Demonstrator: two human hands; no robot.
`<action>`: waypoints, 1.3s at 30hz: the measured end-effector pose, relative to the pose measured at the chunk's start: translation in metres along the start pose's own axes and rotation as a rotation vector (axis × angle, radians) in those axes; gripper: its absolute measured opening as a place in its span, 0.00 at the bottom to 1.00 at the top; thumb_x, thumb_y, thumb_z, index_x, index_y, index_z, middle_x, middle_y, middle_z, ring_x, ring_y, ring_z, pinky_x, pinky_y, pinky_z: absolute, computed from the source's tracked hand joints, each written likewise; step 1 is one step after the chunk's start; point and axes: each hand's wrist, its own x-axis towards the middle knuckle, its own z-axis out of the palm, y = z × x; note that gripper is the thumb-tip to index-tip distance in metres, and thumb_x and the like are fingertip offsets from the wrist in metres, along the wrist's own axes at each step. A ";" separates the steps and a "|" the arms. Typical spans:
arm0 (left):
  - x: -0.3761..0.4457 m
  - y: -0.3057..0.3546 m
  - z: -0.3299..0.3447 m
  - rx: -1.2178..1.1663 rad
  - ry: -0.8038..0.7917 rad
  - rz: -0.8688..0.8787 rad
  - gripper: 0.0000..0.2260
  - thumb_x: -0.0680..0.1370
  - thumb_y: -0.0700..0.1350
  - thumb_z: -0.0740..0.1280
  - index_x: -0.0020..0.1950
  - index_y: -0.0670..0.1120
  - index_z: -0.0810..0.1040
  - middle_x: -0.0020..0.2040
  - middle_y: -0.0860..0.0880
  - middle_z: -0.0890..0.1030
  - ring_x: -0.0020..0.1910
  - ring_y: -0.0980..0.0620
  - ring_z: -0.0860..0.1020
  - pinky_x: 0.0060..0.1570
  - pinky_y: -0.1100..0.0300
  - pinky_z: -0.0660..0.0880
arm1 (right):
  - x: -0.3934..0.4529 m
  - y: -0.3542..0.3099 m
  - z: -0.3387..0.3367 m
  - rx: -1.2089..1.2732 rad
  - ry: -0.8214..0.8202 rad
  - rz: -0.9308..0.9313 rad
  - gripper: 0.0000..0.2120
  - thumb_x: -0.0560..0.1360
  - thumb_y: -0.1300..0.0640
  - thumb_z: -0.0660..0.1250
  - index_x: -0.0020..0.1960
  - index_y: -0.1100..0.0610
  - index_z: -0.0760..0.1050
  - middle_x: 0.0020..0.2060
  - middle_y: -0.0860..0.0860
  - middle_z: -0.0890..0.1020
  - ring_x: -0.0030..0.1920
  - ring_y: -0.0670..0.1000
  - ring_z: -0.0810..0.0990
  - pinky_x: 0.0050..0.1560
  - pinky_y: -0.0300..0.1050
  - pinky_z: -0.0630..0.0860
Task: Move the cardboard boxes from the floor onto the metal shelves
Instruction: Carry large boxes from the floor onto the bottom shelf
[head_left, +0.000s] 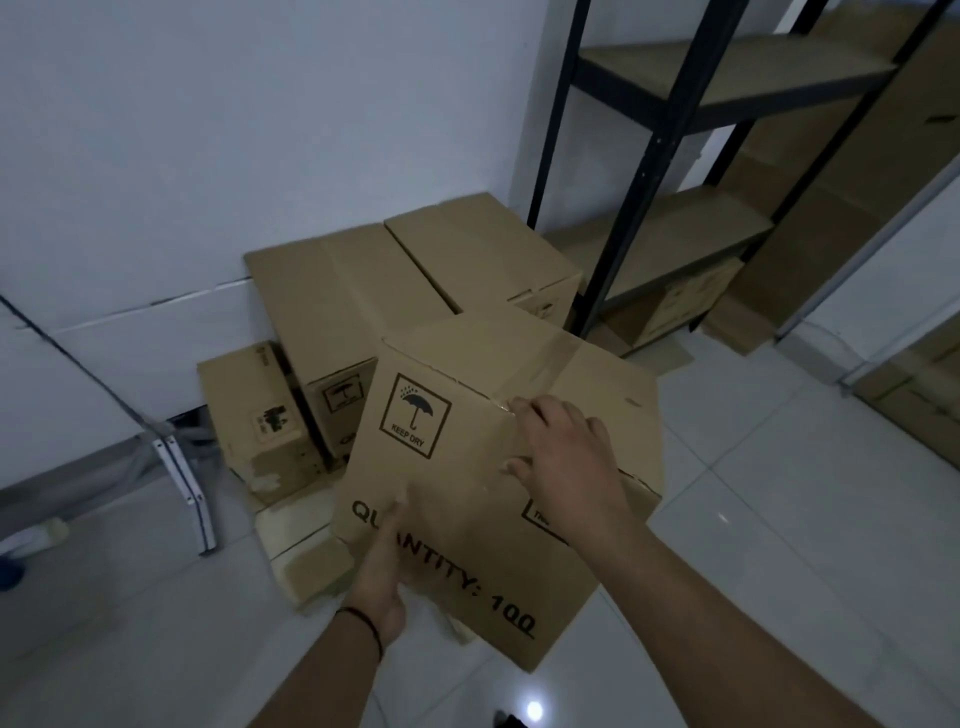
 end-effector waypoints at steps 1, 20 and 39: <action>0.006 0.012 -0.002 0.014 0.093 0.092 0.50 0.63 0.72 0.69 0.78 0.53 0.53 0.74 0.48 0.65 0.69 0.48 0.67 0.69 0.43 0.62 | -0.001 0.000 0.000 0.000 0.002 0.005 0.29 0.78 0.46 0.63 0.76 0.50 0.57 0.67 0.49 0.68 0.66 0.51 0.67 0.61 0.48 0.63; 0.024 0.056 0.032 0.301 -0.001 0.179 0.21 0.76 0.49 0.69 0.66 0.44 0.71 0.55 0.47 0.79 0.45 0.51 0.78 0.34 0.59 0.71 | -0.055 0.066 0.026 0.711 -0.196 0.883 0.65 0.60 0.33 0.76 0.79 0.57 0.40 0.77 0.58 0.39 0.77 0.60 0.50 0.74 0.55 0.59; 0.041 0.023 0.034 0.798 0.041 0.173 0.36 0.66 0.59 0.77 0.69 0.49 0.68 0.57 0.50 0.77 0.52 0.48 0.77 0.52 0.55 0.76 | -0.057 0.138 0.077 0.937 -0.212 0.950 0.57 0.67 0.44 0.76 0.79 0.56 0.40 0.76 0.56 0.61 0.73 0.59 0.64 0.68 0.53 0.65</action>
